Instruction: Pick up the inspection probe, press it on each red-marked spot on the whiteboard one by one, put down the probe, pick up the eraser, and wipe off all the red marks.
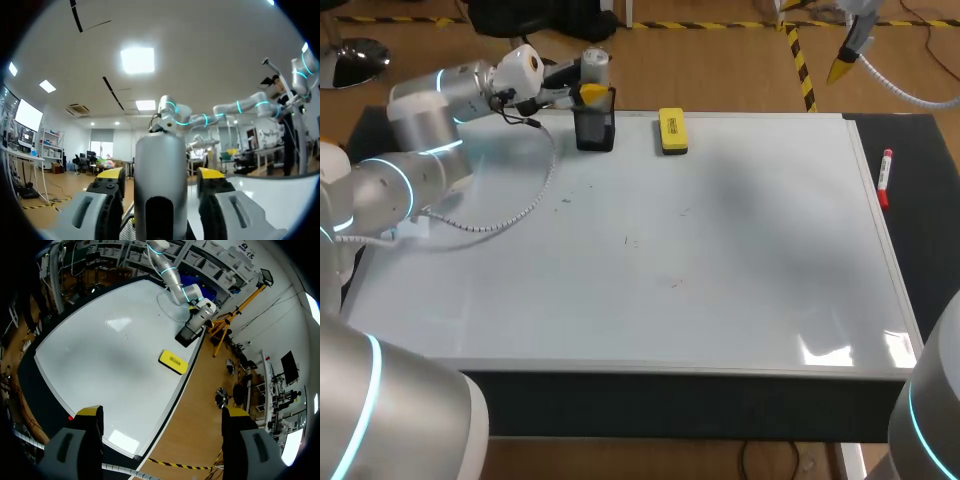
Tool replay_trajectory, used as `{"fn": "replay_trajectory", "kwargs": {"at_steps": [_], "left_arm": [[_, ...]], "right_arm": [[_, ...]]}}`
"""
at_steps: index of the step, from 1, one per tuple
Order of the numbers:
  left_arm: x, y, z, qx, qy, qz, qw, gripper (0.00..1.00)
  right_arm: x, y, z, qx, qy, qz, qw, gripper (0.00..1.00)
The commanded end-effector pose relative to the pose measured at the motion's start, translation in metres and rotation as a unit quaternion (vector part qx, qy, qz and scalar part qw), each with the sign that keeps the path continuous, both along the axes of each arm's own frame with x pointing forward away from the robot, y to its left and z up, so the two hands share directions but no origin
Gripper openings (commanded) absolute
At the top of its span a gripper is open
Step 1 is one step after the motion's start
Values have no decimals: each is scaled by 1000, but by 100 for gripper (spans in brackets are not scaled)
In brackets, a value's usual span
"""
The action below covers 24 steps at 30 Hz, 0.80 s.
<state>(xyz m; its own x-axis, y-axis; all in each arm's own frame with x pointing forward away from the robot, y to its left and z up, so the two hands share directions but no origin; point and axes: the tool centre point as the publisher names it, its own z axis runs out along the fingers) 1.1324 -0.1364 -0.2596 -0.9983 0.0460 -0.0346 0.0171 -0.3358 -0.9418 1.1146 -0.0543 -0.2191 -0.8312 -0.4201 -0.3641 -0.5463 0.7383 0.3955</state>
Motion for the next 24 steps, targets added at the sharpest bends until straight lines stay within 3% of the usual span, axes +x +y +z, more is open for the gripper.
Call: {"fn": "replay_trajectory", "kwargs": {"at_steps": [1,11,24], "left_arm": [[5,1,-2,1,-19,-57,998,100],[3,3,3,10,-26,-55,998,100],[6,28,37,71,-56,-6,996,100]], "right_arm": [[0,0,1,-2,1,1,1000,100],[0,0,1,-2,1,1,1000,100],[0,0,1,-2,1,1,1000,100]]}}
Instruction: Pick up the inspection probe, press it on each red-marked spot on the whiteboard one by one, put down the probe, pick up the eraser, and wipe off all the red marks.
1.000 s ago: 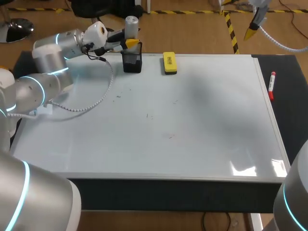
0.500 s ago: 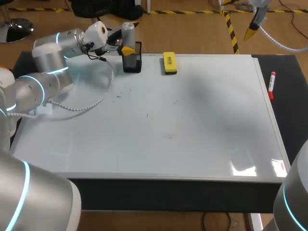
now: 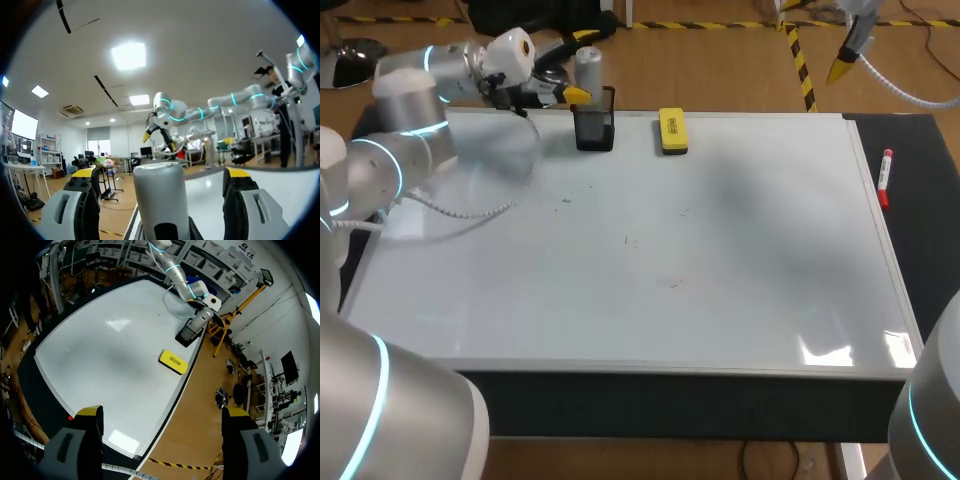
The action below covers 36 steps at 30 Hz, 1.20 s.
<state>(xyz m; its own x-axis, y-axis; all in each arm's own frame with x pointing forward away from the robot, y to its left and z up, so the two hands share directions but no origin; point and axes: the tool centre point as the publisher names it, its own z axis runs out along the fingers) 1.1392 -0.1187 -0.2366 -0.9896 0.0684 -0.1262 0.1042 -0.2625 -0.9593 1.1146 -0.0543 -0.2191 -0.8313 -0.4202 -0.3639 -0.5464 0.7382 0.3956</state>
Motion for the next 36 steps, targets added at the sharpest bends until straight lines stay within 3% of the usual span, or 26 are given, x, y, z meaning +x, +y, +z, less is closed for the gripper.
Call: {"fn": "replay_trajectory", "kwargs": {"at_steps": [1,10,20,36], "left_arm": [[-1,12,17,41,-9,10,999,100],[-10,35,28,98,-19,61,993,100],[-30,57,31,155,-13,133,979,100],[-69,87,25,180,-7,189,965,100]], "right_arm": [[0,0,1,-3,1,1,1000,100],[0,0,1,-3,1,1,1000,100],[0,0,1,-3,1,1,1000,100],[0,0,1,-3,1,1,1000,100]]}}
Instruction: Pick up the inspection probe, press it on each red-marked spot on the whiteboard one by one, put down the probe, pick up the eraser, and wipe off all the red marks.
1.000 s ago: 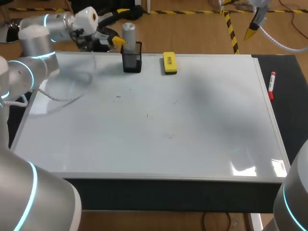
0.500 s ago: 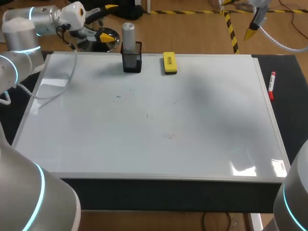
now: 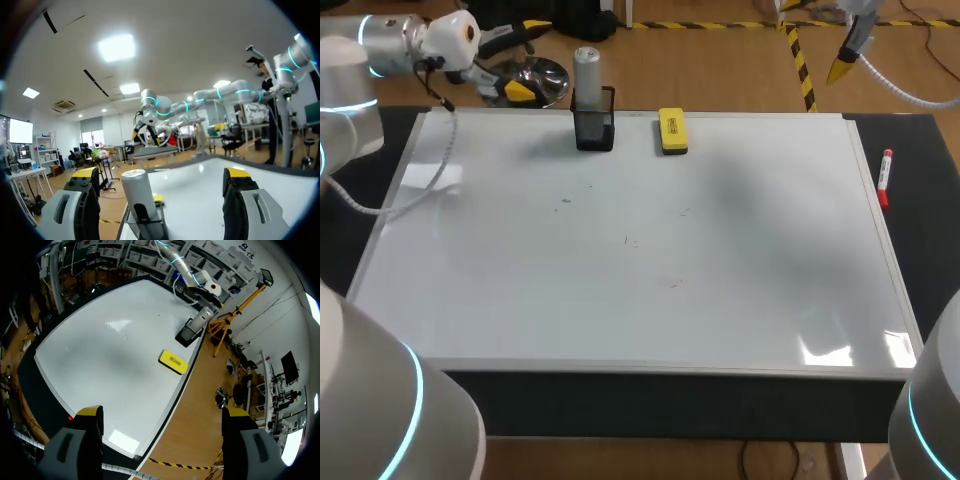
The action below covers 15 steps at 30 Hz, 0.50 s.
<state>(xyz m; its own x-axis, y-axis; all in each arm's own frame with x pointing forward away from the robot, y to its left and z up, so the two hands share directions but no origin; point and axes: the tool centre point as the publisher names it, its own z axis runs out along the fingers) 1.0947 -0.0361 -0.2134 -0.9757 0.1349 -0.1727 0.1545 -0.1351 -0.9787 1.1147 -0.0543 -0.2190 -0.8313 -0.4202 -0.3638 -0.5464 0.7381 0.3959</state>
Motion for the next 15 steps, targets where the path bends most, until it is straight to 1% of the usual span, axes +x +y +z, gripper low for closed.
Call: {"fn": "replay_trajectory", "kwargs": {"at_steps": [1,3,6,9,10,15], "left_arm": [[-26,6,1,107,9,217,970,100],[-30,9,-2,111,11,224,968,100],[-35,14,-4,107,17,231,967,100],[-39,15,-4,106,22,230,967,100],[-41,15,-6,101,26,230,968,100],[-41,15,-6,101,26,230,968,100]], "right_arm": [[0,0,1,-3,0,1,1000,100],[0,0,1,-3,0,1,1000,100],[0,0,1,-3,0,1,1000,100],[0,0,1,-3,0,1,1000,100],[0,0,1,-3,0,1,1000,100],[0,0,1,-3,0,1,1000,100]]}}
